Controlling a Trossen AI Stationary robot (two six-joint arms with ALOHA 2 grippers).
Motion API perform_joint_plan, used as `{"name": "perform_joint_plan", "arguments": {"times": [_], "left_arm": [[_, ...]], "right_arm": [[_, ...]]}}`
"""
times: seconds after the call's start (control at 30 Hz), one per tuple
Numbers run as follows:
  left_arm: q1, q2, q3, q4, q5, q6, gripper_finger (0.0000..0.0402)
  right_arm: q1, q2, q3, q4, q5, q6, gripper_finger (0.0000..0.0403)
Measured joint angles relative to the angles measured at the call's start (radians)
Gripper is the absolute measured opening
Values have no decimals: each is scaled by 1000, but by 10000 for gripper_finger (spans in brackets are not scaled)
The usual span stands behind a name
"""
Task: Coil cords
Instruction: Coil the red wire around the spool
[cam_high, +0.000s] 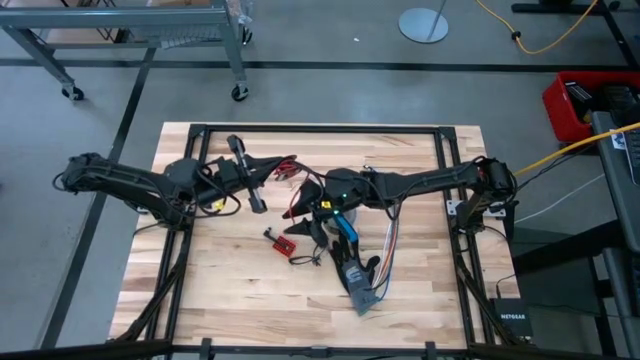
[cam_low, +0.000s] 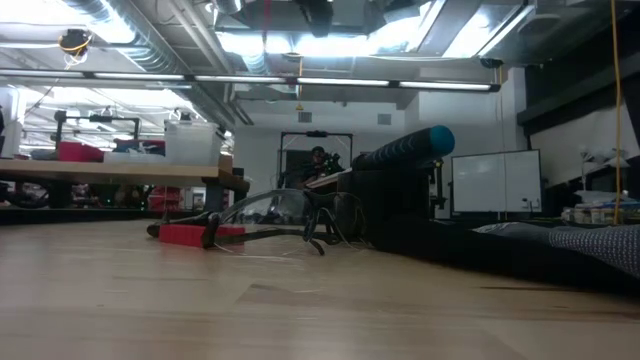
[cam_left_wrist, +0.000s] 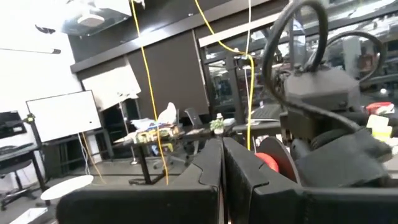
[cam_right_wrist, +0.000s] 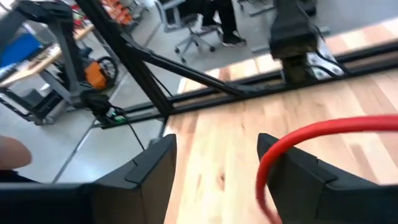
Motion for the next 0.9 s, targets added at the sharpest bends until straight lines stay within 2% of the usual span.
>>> {"name": "perform_joint_plan", "arguments": {"times": [0.3, 0.63, 0.9], "left_arm": [[0, -128, 0, -162, -57, -48, 0], [-1, -228, 0, -337, -59, -137, 0], [-1, -235, 0, -362, -78, -155, 0]], "right_arm": [[-35, 0, 0, -60, 33, 1, 229], [-69, 0, 0, -60, 184, -1, 230], [-74, 0, 0, -50, 293, -9, 230]]}}
